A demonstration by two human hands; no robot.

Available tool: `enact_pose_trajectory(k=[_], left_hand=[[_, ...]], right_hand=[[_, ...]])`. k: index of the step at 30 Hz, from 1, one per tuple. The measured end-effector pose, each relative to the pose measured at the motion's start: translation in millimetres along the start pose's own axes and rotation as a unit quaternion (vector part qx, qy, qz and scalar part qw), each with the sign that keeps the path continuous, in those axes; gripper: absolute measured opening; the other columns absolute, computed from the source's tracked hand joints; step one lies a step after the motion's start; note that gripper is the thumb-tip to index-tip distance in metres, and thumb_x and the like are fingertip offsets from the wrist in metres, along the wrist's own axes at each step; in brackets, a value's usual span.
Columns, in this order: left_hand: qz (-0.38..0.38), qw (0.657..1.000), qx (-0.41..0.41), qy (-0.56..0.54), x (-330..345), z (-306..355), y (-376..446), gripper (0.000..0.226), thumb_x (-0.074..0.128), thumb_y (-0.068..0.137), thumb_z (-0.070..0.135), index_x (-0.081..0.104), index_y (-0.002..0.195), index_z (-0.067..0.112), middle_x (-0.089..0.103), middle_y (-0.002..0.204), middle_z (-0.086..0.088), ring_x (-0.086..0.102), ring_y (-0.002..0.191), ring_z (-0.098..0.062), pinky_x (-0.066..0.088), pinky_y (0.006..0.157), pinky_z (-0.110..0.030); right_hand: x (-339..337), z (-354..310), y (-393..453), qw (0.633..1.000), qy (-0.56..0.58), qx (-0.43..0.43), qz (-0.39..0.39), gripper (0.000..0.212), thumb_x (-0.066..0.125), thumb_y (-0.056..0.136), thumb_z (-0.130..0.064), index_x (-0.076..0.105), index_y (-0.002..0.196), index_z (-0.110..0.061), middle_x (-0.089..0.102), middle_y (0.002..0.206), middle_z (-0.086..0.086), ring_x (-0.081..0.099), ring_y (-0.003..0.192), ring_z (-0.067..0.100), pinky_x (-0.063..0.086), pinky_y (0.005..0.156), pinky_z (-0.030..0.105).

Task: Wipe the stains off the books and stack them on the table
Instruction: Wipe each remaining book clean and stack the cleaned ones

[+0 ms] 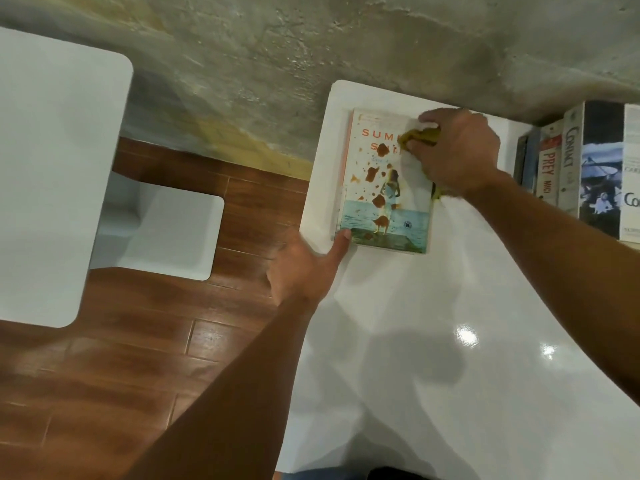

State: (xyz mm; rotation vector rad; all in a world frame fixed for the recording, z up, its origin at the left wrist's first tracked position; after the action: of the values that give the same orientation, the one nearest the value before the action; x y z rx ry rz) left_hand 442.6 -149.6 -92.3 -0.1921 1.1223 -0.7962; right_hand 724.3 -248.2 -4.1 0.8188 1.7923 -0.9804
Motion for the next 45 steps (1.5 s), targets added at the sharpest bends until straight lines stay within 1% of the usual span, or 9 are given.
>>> enact_pose_trajectory(k=[4, 13, 18, 23, 27, 31, 35, 39, 45], left_hand=[[-0.007, 1.0, 0.006, -0.004, 2, 2, -1, 0.08, 0.042, 0.068, 0.093, 0.042, 0.11, 0.025, 0.053, 0.097, 0.01, 0.062, 0.088, -0.017, 0.058, 0.077, -0.039], [-0.007, 1.0, -0.001, -0.004, 4, -2, 0, 0.084, 0.042, 0.068, 0.095, 0.045, 0.113, 0.023, 0.054, 0.097, 0.01, 0.067, 0.092, -0.021, 0.059, 0.08, -0.044], [-0.009, 1.0, -0.007, -0.015, 3, -3, 2, 0.086, 0.045, 0.069, 0.095, 0.046, 0.116, 0.023, 0.056, 0.099, 0.01, 0.067, 0.093, -0.022, 0.06, 0.08, -0.044], [-0.009, 1.0, -0.009, -0.021, 3, -3, 1, 0.094, 0.038, 0.064, 0.1, 0.047, 0.118, 0.023, 0.065, 0.109, 0.006, 0.068, 0.096, -0.023, 0.06, 0.082, -0.047], [-0.004, 1.0, -0.005, -0.026, -1, -1, 0, 0.085, 0.042, 0.068, 0.096, 0.048, 0.111, 0.024, 0.066, 0.107, 0.005, 0.069, 0.094, -0.022, 0.06, 0.08, -0.043], [0.001, 0.999, 0.003, -0.035, -1, 1, -1, 0.081, 0.04, 0.068, 0.097, 0.046, 0.106, 0.027, 0.068, 0.105, 0.006, 0.069, 0.093, -0.022, 0.06, 0.08, -0.044], [0.001, 0.999, -0.007, -0.042, -4, 1, 0, 0.084, 0.039, 0.065, 0.099, 0.049, 0.108, 0.027, 0.069, 0.106, 0.007, 0.07, 0.093, -0.022, 0.059, 0.079, -0.04], [-0.009, 0.999, 0.0, -0.047, -4, 2, -1, 0.066, 0.049, 0.072, 0.089, 0.042, 0.102, 0.031, 0.067, 0.106, 0.008, 0.07, 0.095, -0.021, 0.051, 0.071, -0.029], [0.009, 0.999, -0.016, -0.028, -6, -5, 1, 0.081, 0.046, 0.07, 0.093, 0.048, 0.112, 0.024, 0.066, 0.105, 0.007, 0.069, 0.093, -0.021, 0.058, 0.079, -0.038]], right_hand=[[12, -12, -17, 0.995, -0.052, -0.079, -0.016, 0.039, 0.064, 0.094, -0.044, 0.067, 0.125, -0.02, 0.068, 0.119, 0.006, 0.061, 0.095, 0.024, 0.045, 0.076, 0.031], [23, -25, -27, 0.991, -0.077, -0.107, 0.004, 0.033, 0.058, 0.098, -0.043, 0.069, 0.117, -0.018, 0.064, 0.11, 0.007, 0.061, 0.091, 0.025, 0.048, 0.075, 0.035], [13, -17, -1, 0.997, -0.053, -0.037, 0.036, 0.034, 0.057, 0.096, -0.047, 0.07, 0.115, -0.022, 0.067, 0.11, 0.003, 0.063, 0.091, 0.024, 0.051, 0.077, 0.036], [22, -31, -26, 0.991, -0.086, -0.101, 0.023, 0.033, 0.057, 0.097, -0.047, 0.071, 0.115, -0.023, 0.066, 0.113, 0.0, 0.063, 0.093, 0.024, 0.051, 0.077, 0.038], [11, -23, -1, 0.997, -0.061, -0.031, 0.047, 0.033, 0.058, 0.096, -0.046, 0.072, 0.115, -0.023, 0.069, 0.108, 0.001, 0.062, 0.089, 0.023, 0.047, 0.076, 0.035], [26, -40, -23, 0.988, -0.094, -0.125, 0.01, 0.034, 0.058, 0.097, -0.048, 0.071, 0.118, -0.025, 0.067, 0.112, -0.002, 0.062, 0.091, 0.021, 0.047, 0.076, 0.034], [12, -32, 4, 0.994, -0.084, -0.066, 0.032, 0.037, 0.056, 0.096, -0.051, 0.072, 0.118, -0.025, 0.068, 0.11, -0.001, 0.062, 0.092, 0.024, 0.049, 0.078, 0.036], [27, -49, -9, 0.983, -0.12, -0.141, 0.005, 0.035, 0.056, 0.097, -0.049, 0.072, 0.117, -0.024, 0.07, 0.106, -0.001, 0.061, 0.086, 0.02, 0.043, 0.072, 0.031], [26, -54, 0, 0.981, -0.142, -0.132, -0.014, 0.034, 0.053, 0.098, -0.049, 0.073, 0.109, -0.023, 0.069, 0.099, 0.001, 0.058, 0.08, 0.019, 0.042, 0.07, 0.031]])
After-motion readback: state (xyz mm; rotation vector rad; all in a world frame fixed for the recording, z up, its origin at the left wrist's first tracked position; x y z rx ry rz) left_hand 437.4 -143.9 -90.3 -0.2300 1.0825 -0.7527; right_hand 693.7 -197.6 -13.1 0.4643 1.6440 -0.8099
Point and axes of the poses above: each hand's wrist, its own y-axis towards the middle knuckle, its own x-axis out of the palm, z = x × y, the point moved 10 cm from there along y, towards the middle knuckle
